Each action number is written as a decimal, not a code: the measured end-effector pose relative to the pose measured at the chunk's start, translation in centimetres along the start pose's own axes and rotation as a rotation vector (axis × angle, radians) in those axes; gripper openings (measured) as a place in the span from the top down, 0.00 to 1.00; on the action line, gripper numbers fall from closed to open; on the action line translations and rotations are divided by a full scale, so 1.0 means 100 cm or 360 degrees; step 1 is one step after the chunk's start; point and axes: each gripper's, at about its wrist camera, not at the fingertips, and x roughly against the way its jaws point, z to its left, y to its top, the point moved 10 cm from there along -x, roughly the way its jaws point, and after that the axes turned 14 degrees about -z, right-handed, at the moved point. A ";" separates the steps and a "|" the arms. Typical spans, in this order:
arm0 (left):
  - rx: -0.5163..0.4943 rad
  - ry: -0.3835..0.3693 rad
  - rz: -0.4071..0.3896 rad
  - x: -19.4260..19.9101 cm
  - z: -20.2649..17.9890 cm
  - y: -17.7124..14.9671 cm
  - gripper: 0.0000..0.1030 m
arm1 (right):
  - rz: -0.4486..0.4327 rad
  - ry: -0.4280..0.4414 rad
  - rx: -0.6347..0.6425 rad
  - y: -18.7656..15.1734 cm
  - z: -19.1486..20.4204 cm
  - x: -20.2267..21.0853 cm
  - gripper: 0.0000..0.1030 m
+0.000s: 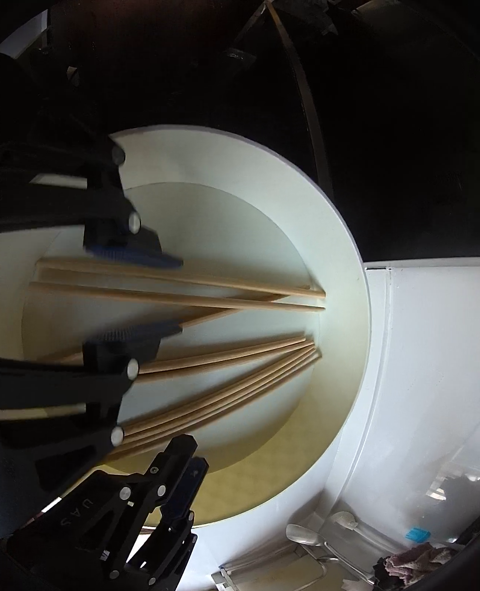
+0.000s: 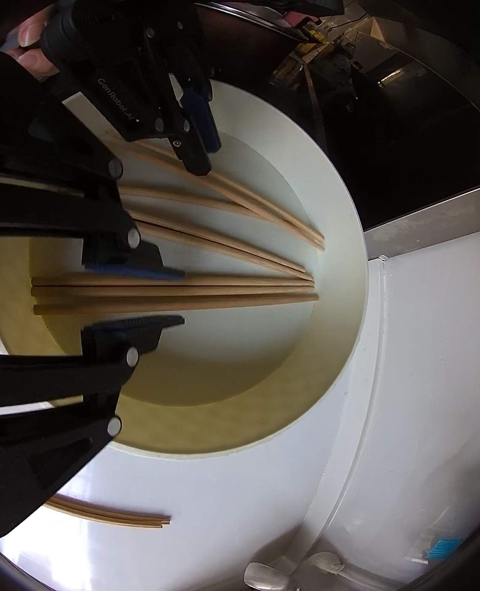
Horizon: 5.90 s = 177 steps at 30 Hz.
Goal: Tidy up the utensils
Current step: 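Open both tools to release the chopsticks into the basin, then withdraw both open tools from the basin, then move both open tools toward the remaining loose chopsticks, then hover both open tools over the loose chopsticks, nudging them apart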
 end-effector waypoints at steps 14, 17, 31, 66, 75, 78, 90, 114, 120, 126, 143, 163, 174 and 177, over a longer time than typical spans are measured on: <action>0.0055 0.0024 -0.0152 0.044 0.006 0.009 0.12 | -0.0129 -0.0055 -0.0035 -0.004 -0.017 0.052 0.55; 0.0046 0.0017 -0.0171 0.058 0.001 0.005 0.12 | -0.0152 -0.0061 -0.0060 -0.009 -0.021 0.065 0.55; 0.0008 -0.0032 -0.0239 0.101 -0.042 -0.011 0.11 | -0.0214 -0.0133 -0.0124 -0.047 -0.064 0.125 0.47; -0.0051 -0.0034 -0.0121 0.108 -0.179 -0.096 0.09 | -0.0142 -0.0278 -0.0202 -0.157 -0.221 0.129 0.41; -0.0008 -0.0025 -0.0147 0.102 -0.185 -0.104 0.09 | -0.0146 -0.0301 -0.0144 -0.166 -0.223 0.109 0.41; -0.0009 -0.0029 -0.0142 0.099 -0.189 -0.107 0.09 | -0.0145 -0.0302 -0.0140 -0.169 -0.224 0.105 0.41; -0.0009 -0.0033 -0.0155 0.095 -0.196 -0.112 0.09 | -0.0150 -0.0310 -0.0064 -0.169 -0.217 0.098 0.41; -0.0022 -0.0135 -0.0280 0.060 -0.239 -0.106 0.09 | -0.0227 -0.0369 -0.0026 -0.178 -0.250 0.101 0.41; -0.0061 -0.0116 -0.0237 0.041 -0.256 -0.110 0.09 | -0.0235 -0.0358 -0.0119 -0.185 -0.273 0.109 0.41; -0.0070 -0.0089 -0.0196 0.026 -0.260 -0.114 0.09 | -0.0279 -0.0329 -0.0136 -0.184 -0.278 0.115 0.41; -0.0086 -0.0065 -0.0156 0.009 -0.262 -0.118 0.09 | -0.0296 -0.0330 -0.0148 -0.177 -0.293 0.114 0.41; -0.0079 -0.0022 -0.0139 -0.001 -0.260 -0.114 0.08 | -0.0286 -0.0396 -0.0126 -0.175 -0.309 0.110 0.41; -0.0064 0.0002 -0.0160 -0.005 -0.251 -0.107 0.08 | -0.0298 -0.0449 -0.0089 -0.169 -0.329 0.109 0.41; -0.0068 0.0007 -0.0156 -0.007 -0.249 -0.106 0.08 | -0.0300 -0.0442 -0.0094 -0.168 -0.333 0.107 0.41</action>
